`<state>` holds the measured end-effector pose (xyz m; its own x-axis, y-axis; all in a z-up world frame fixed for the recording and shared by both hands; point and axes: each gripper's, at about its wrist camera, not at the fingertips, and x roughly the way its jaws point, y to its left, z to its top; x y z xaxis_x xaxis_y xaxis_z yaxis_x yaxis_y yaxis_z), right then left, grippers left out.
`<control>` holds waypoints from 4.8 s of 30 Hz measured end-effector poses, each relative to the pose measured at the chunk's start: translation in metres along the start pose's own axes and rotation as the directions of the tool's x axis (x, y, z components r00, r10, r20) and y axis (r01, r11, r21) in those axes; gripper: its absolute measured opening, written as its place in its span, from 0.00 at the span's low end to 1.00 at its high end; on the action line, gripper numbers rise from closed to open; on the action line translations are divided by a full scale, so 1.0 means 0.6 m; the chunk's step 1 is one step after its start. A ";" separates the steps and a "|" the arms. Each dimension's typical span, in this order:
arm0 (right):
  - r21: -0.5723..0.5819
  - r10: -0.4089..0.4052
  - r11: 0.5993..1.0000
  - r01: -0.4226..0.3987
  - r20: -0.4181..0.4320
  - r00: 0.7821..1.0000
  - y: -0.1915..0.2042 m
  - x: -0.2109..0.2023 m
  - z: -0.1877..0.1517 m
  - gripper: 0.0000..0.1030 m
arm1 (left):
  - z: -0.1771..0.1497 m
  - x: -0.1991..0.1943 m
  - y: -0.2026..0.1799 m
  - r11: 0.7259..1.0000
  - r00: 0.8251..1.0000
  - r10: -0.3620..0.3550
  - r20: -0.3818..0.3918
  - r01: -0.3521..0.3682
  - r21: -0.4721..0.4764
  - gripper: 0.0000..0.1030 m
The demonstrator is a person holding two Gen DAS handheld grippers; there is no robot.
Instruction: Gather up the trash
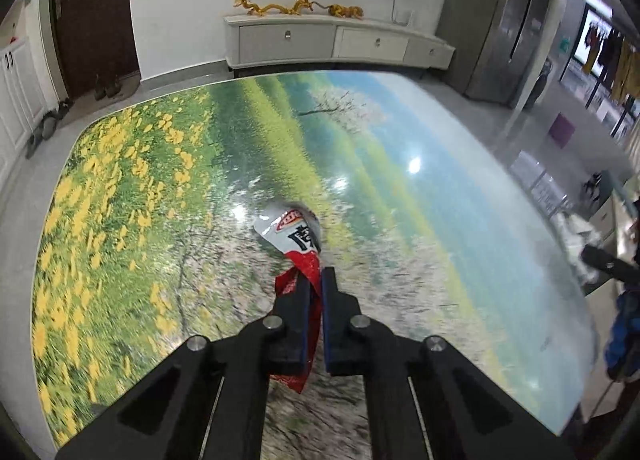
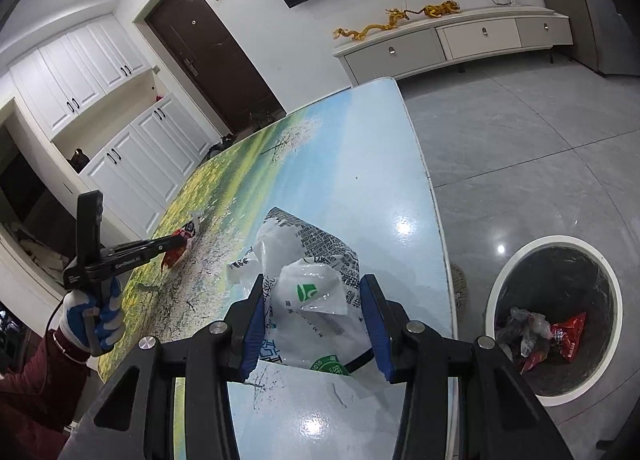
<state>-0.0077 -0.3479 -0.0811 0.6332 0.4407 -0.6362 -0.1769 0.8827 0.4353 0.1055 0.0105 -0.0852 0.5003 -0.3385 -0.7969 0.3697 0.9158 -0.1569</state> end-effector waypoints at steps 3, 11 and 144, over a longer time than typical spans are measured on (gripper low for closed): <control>0.010 -0.001 1.000 0.001 0.022 1.000 -0.009 -0.013 0.001 0.41 | 0.005 -0.021 -0.025 0.999 0.999 -0.033 0.021 0.032 0.009 0.04; 0.083 -0.056 0.995 0.048 0.098 0.994 -0.069 -0.059 0.001 0.41 | 0.049 -0.034 -0.153 0.978 0.983 -0.177 0.041 0.171 0.118 0.04; -0.130 -0.413 0.884 0.448 0.227 0.882 0.122 0.058 0.046 1.00 | -0.019 -0.135 -0.015 0.857 0.822 0.500 0.271 -0.424 -0.295 0.95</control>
<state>0.0224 -0.2722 -0.0538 0.8026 -0.0135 -0.5963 0.0291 0.9994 0.0166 0.0530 0.0319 -0.0259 0.8087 0.1210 -0.5757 -0.1261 0.9915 0.0311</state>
